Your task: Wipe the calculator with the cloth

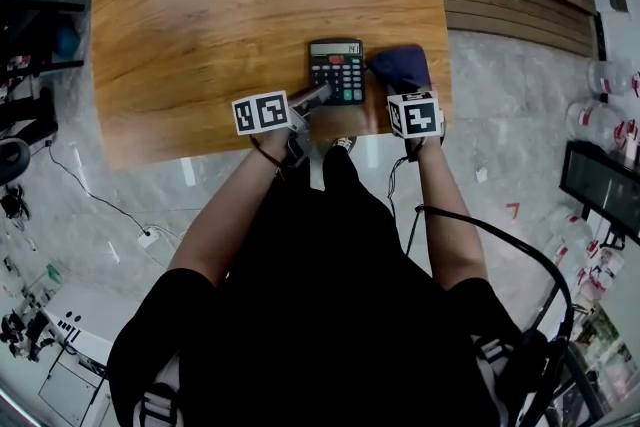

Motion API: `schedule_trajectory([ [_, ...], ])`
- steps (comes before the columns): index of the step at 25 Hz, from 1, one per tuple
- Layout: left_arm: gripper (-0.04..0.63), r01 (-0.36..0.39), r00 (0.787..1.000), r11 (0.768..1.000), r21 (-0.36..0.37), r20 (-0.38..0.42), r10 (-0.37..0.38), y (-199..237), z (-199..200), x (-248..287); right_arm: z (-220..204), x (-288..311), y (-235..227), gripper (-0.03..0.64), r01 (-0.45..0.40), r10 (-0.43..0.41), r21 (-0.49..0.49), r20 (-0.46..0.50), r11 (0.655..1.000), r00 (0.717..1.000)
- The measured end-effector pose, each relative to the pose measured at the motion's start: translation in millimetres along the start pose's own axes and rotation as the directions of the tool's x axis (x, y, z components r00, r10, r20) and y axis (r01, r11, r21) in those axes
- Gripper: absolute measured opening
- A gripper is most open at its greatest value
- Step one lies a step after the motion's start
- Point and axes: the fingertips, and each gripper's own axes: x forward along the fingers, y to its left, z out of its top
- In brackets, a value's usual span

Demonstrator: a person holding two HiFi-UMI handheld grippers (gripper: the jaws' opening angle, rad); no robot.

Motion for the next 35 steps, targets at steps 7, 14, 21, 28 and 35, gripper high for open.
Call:
schedule_trajectory([
  [7, 0.192, -0.203, 0.969, 0.948, 0.245, -0.087, 0.23, 12, -9, -9, 3, -8, 11, 0.137, -0.027, 0.027, 0.008, 0.034, 1.0, 0.999],
  [14, 0.195, -0.257, 0.951, 0.873, 0.414, -0.05, 0.304, -5, -4, -29, 24, -46, 26, 0.137, -0.028, 0.025, 0.022, 0.128, 0.999, 0.991],
  [21, 0.128, -0.244, 0.969, 0.779, 0.578, 0.107, 0.224, -88, 43, -51, 71, -109, 52, 0.1, 0.027, -0.022, -0.018, 0.257, 0.999, 0.966],
  [28, 0.009, -0.339, 0.935, 0.633, 0.696, 0.324, 0.144, -166, 77, -76, 137, -191, 89, 0.017, 0.128, -0.062, -0.065, 0.614, 0.99, 0.787],
  [35, 0.006, -0.362, 0.906, 0.576, 0.733, 0.422, 0.033, -180, 61, -86, 128, -200, 109, 0.015, 0.105, -0.034, -0.057, 0.71, 0.993, 0.703],
])
